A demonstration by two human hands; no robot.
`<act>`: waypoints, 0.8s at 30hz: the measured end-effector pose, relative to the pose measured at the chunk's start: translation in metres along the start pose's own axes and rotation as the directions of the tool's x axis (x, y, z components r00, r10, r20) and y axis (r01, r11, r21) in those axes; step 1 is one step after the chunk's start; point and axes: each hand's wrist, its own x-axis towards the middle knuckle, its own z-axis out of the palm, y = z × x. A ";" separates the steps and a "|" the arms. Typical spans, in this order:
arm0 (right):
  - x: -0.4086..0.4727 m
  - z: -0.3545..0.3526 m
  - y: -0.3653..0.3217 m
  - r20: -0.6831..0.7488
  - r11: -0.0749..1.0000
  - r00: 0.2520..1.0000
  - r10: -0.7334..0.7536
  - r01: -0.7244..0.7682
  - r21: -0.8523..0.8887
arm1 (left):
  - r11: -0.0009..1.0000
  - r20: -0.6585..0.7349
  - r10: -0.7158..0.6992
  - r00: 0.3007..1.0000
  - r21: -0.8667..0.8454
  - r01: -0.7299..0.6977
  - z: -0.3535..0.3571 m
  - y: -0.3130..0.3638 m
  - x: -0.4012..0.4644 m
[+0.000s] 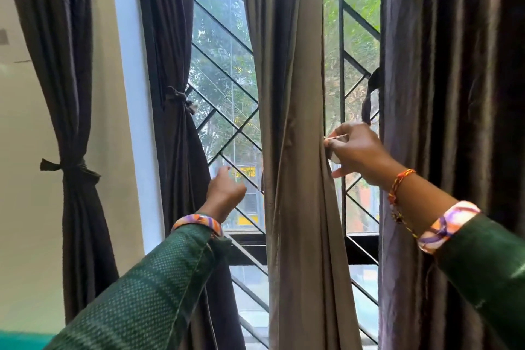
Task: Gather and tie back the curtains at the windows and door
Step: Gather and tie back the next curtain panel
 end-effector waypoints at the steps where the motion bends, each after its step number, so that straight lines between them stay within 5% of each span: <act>1: 0.001 0.002 0.000 0.011 1.000 1.000 -0.001 0.001 0.020 | 0.998 0.054 0.042 0.998 0.043 -0.045 0.000 0.003 -0.001; 5: 0.001 0.006 0.001 0.032 0.992 0.998 -0.058 0.054 0.115 | 0.989 0.195 0.138 0.971 0.029 -0.146 0.003 0.016 0.010; 10: 0.003 0.012 0.004 -0.174 0.973 0.970 -0.171 0.194 0.122 | 0.981 0.258 0.176 0.950 -0.124 -0.149 0.006 0.016 0.022; 14: -0.004 0.009 -0.002 -0.330 0.898 0.837 -0.437 0.424 -0.114 | 0.974 0.206 0.197 0.958 -0.148 -0.169 0.005 0.003 0.029; 19: -0.020 0.025 -0.019 0.010 0.340 0.445 -0.895 0.697 -0.631 | 0.961 -0.182 0.236 0.954 -0.103 -0.258 -0.017 -0.003 0.030; 22: -0.023 0.051 -0.035 0.250 0.126 0.372 -0.894 0.743 -0.657 | 0.907 -0.433 0.407 0.804 0.087 -0.412 -0.031 0.006 0.021; 24: -0.024 0.066 -0.039 0.341 0.043 0.355 -0.870 0.744 -0.666 | 0.851 -0.500 0.471 0.727 0.038 -0.524 -0.036 0.011 0.011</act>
